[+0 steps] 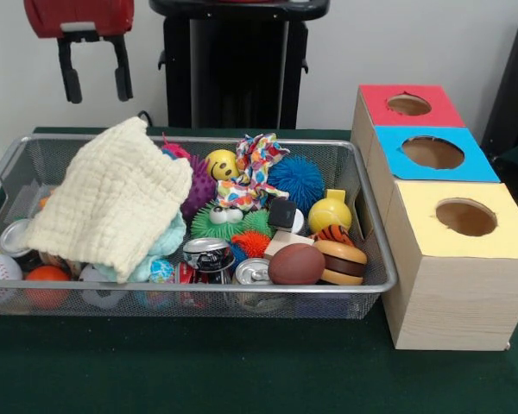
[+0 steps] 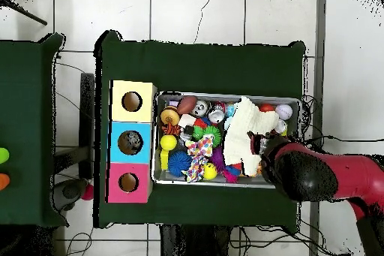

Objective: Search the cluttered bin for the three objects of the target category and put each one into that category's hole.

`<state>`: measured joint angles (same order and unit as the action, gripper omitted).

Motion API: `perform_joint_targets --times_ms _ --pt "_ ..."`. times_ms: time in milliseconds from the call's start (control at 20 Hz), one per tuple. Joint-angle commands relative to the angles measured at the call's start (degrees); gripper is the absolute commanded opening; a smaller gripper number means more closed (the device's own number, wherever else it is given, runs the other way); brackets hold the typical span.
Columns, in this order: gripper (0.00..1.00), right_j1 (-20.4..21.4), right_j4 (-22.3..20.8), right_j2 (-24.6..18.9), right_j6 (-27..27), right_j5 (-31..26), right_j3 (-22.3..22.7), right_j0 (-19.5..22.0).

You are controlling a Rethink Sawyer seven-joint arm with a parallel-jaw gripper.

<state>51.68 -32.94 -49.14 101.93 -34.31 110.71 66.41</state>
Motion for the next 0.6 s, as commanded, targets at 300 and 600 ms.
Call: perform_joint_targets --times_ms 300,600 --pt "1.0 -2.2 12.8 -8.0 6.2 6.8 11.9 -0.4" --pt "1.0 -2.2 13.5 -4.6 7.0 9.5 13.7 -3.6"
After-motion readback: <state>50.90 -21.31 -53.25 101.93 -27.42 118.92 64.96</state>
